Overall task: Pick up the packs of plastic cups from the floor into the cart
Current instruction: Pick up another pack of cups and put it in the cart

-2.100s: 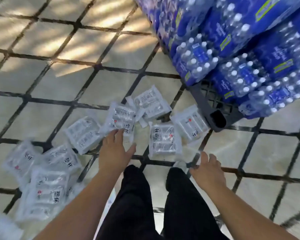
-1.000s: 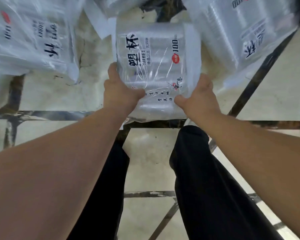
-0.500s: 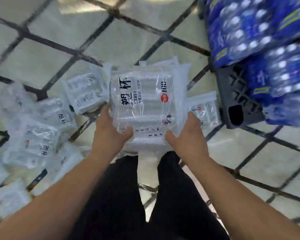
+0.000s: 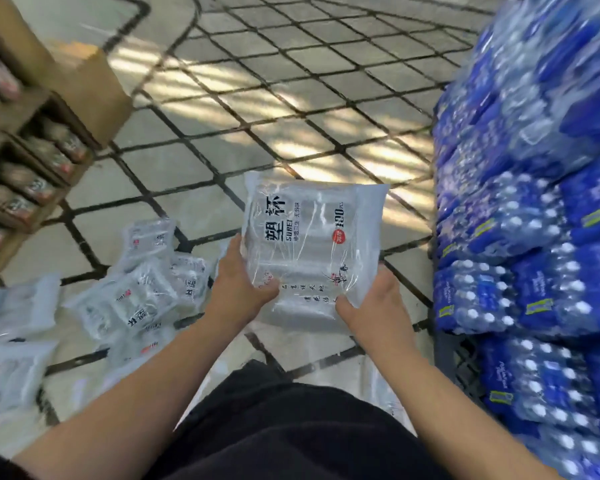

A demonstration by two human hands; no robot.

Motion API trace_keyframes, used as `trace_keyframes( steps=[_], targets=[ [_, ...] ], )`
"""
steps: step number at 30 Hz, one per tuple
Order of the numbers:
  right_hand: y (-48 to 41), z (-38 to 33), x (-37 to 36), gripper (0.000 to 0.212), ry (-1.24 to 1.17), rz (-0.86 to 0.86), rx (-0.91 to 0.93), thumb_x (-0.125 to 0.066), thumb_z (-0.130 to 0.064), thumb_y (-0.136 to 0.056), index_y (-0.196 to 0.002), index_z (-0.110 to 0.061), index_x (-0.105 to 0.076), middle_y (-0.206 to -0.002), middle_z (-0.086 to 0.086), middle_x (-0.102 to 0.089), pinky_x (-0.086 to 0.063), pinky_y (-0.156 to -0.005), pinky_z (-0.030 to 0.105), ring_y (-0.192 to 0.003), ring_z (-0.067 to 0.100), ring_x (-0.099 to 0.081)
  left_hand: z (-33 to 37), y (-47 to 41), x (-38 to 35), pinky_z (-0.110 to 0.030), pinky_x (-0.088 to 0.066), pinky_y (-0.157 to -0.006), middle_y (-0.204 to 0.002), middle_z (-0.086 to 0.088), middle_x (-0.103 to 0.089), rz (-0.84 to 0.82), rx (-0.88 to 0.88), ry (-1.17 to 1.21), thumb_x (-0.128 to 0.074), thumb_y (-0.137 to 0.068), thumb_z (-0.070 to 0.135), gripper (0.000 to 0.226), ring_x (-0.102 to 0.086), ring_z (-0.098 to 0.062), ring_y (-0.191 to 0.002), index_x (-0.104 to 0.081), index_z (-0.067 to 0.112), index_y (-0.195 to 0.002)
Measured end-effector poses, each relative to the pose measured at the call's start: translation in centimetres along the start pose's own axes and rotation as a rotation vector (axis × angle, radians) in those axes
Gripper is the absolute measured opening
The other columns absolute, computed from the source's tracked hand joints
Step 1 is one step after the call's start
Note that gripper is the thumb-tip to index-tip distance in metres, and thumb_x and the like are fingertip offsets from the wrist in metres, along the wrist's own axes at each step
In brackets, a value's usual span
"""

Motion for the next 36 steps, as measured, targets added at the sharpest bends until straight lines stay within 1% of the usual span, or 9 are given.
trace_keyframes(
  steps=[5, 8, 12, 16, 19, 25, 30, 34, 36],
  targets=[
    [3.0, -0.2, 0.3, 0.078, 0.108, -0.151, 0.240, -0.065, -0.047, -0.084, -0.143, -0.013, -0.027, -0.137, 0.009, -0.040, -0.048, -0.088, 0.040, -0.116, 0.027, -0.050, -3.2, 10.0, -0.3, -0.039, -0.033, -0.112, -0.159, -0.006, -0.028, 0.190, 0.183, 0.090, -0.076, -0.078, 0.033, 0.103, -0.032, -0.024, -0.142, -0.011, 0.019, -0.157],
    [6.4, 0.3, -1.2, 0.076, 0.138, -0.259, 0.327, -0.063, -0.050, -0.084, -0.141, -0.015, -0.026, -0.134, 0.008, -0.041, -0.049, -0.089, 0.043, -0.115, 0.028, -0.051, -5.2, 17.2, -0.5, -0.032, -0.034, -0.099, -0.153, -0.004, -0.034, 0.281, 0.280, 0.097, -0.076, -0.080, 0.028, 0.096, -0.037, -0.026, -0.136, -0.016, 0.022, -0.155],
    [12.2, -1.0, -4.1, 0.082, 0.122, -0.422, 0.444, -0.062, -0.051, -0.082, -0.145, -0.014, -0.023, -0.138, 0.009, -0.042, -0.047, -0.090, 0.039, -0.119, 0.027, -0.050, -8.8, 26.3, 1.5, -0.034, -0.035, -0.102, -0.151, -0.008, -0.035, 0.382, 0.460, 0.096, -0.075, -0.079, 0.040, 0.097, -0.037, -0.027, -0.137, -0.016, 0.021, -0.154],
    [18.8, -4.5, -6.6, 0.068, 0.075, -0.547, 0.596, -0.064, -0.048, -0.080, -0.134, -0.021, -0.034, -0.116, 0.000, -0.047, -0.046, -0.077, 0.036, -0.102, 0.021, -0.053, -11.3, 34.9, 5.1, -0.032, -0.034, -0.101, -0.151, -0.008, -0.034, 0.529, 0.581, 0.087, -0.074, -0.081, 0.039, 0.097, -0.035, -0.024, -0.136, -0.015, 0.019, -0.155],
    [23.2, -7.5, -8.8, 0.061, 0.098, -0.625, 0.713, -0.064, -0.050, -0.074, -0.124, -0.026, -0.038, -0.108, -0.003, -0.049, -0.053, -0.076, 0.041, -0.096, 0.020, -0.057, -13.4, 40.8, 7.1, -0.033, -0.032, -0.105, -0.151, -0.006, -0.034, 0.636, 0.648, 0.126, -0.076, -0.079, 0.038, 0.098, -0.035, -0.021, -0.135, -0.015, 0.023, -0.154],
    [34.1, -13.1, -13.6, 0.061, 0.210, -0.707, 0.974, -0.070, -0.037, -0.081, -0.128, -0.016, -0.037, -0.105, -0.001, -0.036, -0.037, -0.070, 0.034, -0.088, 0.019, -0.041, -19.3, 53.2, 9.7, -0.043, -0.030, -0.114, -0.156, -0.006, -0.026, 0.827, 0.807, 0.253, -0.074, -0.079, 0.043, 0.103, -0.029, -0.026, -0.142, -0.009, 0.026, -0.157],
    [45.8, -17.7, -19.7, 0.065, 0.265, -0.771, 1.139, -0.068, -0.050, -0.074, -0.125, -0.024, -0.037, -0.112, 0.002, -0.047, -0.053, -0.072, 0.043, -0.089, 0.023, -0.055, -26.0, 63.4, 13.2, -0.042, -0.032, -0.109, -0.154, -0.007, -0.026, 0.960, 0.879, 0.328, -0.073, -0.080, 0.040, 0.103, -0.031, -0.028, -0.140, -0.005, 0.027, -0.157],
    [55.8, -20.5, -25.3, 0.068, 0.313, -0.779, 1.223, -0.069, -0.046, -0.078, -0.130, -0.019, -0.034, -0.117, 0.004, -0.042, -0.049, -0.076, 0.043, -0.095, 0.027, -0.052, -33.0, 71.6, 16.2, -0.032, -0.032, -0.098, -0.149, -0.007, -0.032, 1.006, 0.906, 0.408, -0.074, -0.081, 0.038, 0.096, -0.036, -0.027, -0.136, -0.013, 0.024, -0.154],
    [60.9, -21.7, -28.7, 0.071, 0.330, -0.782, 1.234, -0.069, -0.046, -0.078, -0.132, -0.017, -0.034, -0.122, 0.007, -0.044, -0.049, -0.078, 0.042, -0.100, 0.029, -0.053, -37.1, 75.3, 18.3, -0.035, -0.034, -0.104, -0.152, -0.006, -0.029, 1.008, 0.910, 0.440, -0.074, -0.082, 0.037, 0.098, -0.035, -0.026, -0.138, -0.011, 0.025, -0.156]
  ],
)
Point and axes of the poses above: each hand's wrist, its own y-axis away from the middle knuckle, its own x-axis out of the back of the hand, z = x × y, the point moved 6 cm from there along -y, towards the middle knuckle
